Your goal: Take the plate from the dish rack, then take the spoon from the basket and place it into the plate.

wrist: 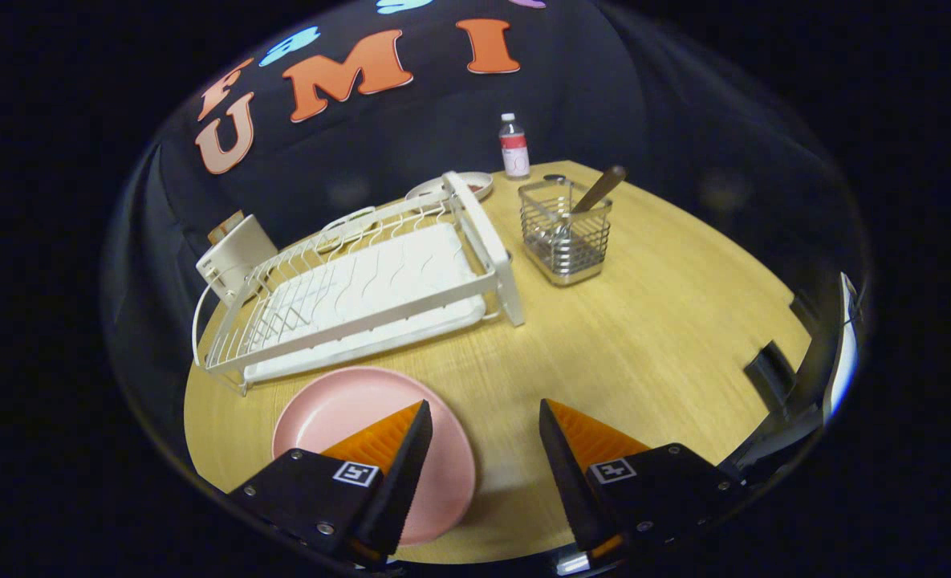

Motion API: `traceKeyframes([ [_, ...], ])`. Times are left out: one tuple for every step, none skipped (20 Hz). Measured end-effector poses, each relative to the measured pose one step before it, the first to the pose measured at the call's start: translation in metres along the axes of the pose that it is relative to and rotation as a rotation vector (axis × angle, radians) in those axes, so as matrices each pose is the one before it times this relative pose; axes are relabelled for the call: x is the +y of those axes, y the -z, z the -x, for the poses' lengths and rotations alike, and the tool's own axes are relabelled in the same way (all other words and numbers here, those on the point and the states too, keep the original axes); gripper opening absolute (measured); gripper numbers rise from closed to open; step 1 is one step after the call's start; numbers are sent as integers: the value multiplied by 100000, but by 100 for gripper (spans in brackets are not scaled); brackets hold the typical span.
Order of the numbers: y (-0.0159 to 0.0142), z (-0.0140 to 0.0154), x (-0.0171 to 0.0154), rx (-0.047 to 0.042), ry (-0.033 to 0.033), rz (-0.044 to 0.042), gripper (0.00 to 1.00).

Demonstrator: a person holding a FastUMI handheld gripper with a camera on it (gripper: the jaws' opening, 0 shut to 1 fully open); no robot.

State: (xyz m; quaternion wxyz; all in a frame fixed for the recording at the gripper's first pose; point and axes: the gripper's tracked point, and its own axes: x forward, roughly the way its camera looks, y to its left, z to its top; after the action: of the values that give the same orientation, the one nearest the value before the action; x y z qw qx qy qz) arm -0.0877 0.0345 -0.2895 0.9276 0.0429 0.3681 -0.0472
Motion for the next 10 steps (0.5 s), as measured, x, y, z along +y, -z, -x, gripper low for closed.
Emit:
traceKeyframes([
  [-1815,270,-1194,-4581,1427,-175,84],
  [-2039,-21,-1405,-4800,2010,29,89],
  [-2154,-159,-1406,-5818,2001,-258,92],
  [-1784,-304,-1254,-4493,1701,-291,98],
  [-1766,-178,-737,-3837,827,-294,98],
  [-1405,-577,-573,-2528,595,-377,98],
  [-1000,-665,-384,-1614,-176,-267,98],
  [-803,-768,-301,-876,-364,-82,98],
  [-587,-697,-40,-887,-981,184,98],
  [-596,-675,89,-1052,-1026,462,98],
])
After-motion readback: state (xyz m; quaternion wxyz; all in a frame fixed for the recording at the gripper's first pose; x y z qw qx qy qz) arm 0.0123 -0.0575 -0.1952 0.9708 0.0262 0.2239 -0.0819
